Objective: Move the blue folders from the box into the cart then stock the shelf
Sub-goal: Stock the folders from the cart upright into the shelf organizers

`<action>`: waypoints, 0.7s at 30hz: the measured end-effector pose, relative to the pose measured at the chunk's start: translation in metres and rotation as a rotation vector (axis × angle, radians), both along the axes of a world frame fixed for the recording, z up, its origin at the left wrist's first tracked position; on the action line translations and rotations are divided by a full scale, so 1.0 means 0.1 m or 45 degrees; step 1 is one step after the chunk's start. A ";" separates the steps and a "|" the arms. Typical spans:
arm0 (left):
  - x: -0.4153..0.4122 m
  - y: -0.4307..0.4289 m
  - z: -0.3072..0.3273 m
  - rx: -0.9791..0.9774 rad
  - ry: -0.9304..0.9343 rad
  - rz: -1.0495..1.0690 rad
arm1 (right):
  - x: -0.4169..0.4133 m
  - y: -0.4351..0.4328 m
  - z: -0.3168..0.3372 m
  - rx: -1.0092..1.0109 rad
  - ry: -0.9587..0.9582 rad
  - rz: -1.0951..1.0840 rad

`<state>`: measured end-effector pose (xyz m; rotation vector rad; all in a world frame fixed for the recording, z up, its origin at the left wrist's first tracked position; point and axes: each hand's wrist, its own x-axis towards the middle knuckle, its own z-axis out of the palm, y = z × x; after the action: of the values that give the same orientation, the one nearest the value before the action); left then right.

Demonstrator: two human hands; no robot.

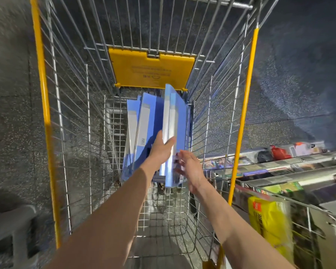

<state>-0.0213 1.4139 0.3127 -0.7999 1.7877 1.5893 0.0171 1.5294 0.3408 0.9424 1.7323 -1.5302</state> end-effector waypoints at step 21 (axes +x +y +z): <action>1.34 -0.79 1.16 -0.050 0.199 -0.050 | 0.36 -0.72 1.07 -0.094 -0.001 0.230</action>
<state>0.1123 1.3349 0.4292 -0.6700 1.9375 1.6343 0.0533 1.4577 0.4482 0.7292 1.6989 -1.4650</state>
